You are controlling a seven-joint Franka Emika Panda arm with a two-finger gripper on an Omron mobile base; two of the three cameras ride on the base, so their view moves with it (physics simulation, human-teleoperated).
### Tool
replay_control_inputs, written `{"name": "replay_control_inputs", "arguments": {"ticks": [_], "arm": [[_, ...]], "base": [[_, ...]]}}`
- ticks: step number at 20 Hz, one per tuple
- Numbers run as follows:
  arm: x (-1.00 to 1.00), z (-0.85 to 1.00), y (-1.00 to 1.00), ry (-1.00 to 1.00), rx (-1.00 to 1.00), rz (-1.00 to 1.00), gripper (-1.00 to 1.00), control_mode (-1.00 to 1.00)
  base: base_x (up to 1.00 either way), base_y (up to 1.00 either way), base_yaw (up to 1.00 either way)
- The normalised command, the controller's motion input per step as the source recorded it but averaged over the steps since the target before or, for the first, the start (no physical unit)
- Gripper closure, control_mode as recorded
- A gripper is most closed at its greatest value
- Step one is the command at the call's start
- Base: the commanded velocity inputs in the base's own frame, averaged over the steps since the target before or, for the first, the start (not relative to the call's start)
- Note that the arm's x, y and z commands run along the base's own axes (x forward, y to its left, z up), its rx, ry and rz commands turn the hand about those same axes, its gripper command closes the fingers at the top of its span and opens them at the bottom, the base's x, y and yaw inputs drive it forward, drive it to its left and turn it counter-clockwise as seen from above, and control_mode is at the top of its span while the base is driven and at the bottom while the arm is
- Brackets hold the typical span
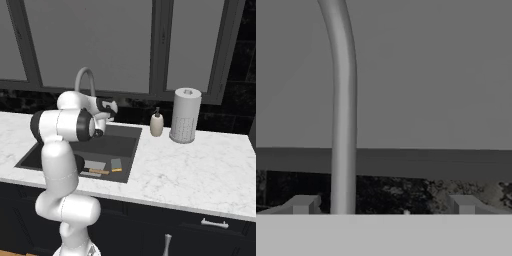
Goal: Pick the pan and sponge and place them into the sink. Then turn on the water.
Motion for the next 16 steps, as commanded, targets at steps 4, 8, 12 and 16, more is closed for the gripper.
{"name": "replay_control_inputs", "arguments": {"ticks": [4,8,12,16], "arm": [[0.03,-0.04,0.20,0.00,0.00,-0.03,-1.00,-1.00],[-0.06,0.00,0.33,0.00,0.00,-0.01,-1.00,-1.00],[-0.18,0.00,0.39,-0.04,0.00,0.00,-1.00,-1.00],[0.09,-0.02,0.06,0.00,0.00,-0.01,-1.00,-1.00]], "base": [[0.00,0.00,0.00],[0.00,0.00,0.00],[0.00,0.00,0.00],[0.00,0.00,0.00]]}}
